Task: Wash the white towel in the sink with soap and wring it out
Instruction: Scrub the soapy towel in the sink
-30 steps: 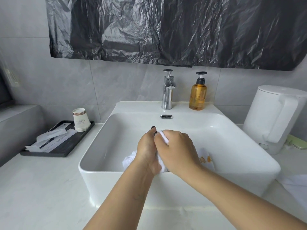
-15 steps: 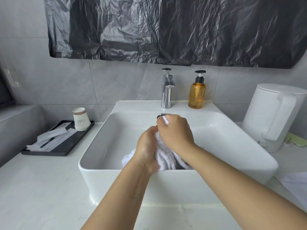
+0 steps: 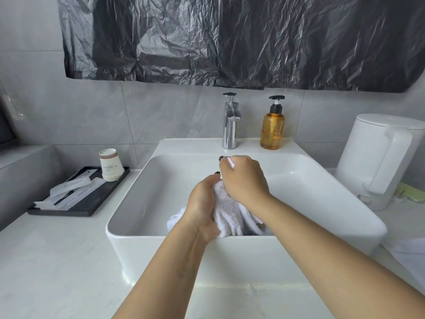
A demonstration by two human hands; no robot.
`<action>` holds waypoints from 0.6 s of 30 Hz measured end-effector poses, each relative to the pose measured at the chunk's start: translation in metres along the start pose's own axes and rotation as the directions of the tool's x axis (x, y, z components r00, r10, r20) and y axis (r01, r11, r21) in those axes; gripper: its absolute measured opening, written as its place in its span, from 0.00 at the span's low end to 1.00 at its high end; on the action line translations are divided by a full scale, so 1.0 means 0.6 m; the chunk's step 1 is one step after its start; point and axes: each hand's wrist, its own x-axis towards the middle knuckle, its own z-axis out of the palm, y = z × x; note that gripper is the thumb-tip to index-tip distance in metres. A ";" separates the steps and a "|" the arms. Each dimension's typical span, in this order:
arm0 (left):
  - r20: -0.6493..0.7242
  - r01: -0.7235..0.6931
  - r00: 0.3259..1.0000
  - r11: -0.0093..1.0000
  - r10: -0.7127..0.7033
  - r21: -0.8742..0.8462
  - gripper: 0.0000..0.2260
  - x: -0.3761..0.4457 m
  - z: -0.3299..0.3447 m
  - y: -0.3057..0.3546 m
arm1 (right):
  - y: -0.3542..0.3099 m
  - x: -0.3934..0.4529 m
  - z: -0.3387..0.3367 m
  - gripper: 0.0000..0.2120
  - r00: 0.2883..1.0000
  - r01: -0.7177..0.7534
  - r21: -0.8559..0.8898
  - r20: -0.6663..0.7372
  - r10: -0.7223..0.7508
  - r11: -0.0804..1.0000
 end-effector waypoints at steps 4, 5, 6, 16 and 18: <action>-0.106 -0.018 0.994 0.999 0.013 -0.043 0.12 0.005 -0.007 -0.001 | -0.020 -0.041 -0.001 0.21 0.998 0.050 -0.017 0.046 -0.049 0.999; -0.156 -0.057 0.987 0.996 0.047 -0.062 0.13 0.011 -0.016 -0.004 | -0.027 -0.064 -0.002 0.21 0.992 0.113 -0.068 0.064 -0.109 0.991; -0.196 -0.095 0.978 0.993 0.079 -0.076 0.15 0.016 -0.022 -0.005 | -0.034 -0.087 -0.003 0.21 0.983 0.175 -0.107 0.080 -0.167 0.979; -0.086 -0.003 0.996 1.000 0.005 0.025 0.20 -0.004 -0.003 -0.002 | 0.037 0.007 -0.009 0.22 0.997 0.074 -0.052 -0.022 -0.075 0.996; -0.146 -0.045 0.988 0.998 0.051 0.039 0.17 0.001 -0.004 -0.001 | 0.056 0.021 -0.028 0.22 0.997 0.083 -0.148 0.009 -0.082 0.986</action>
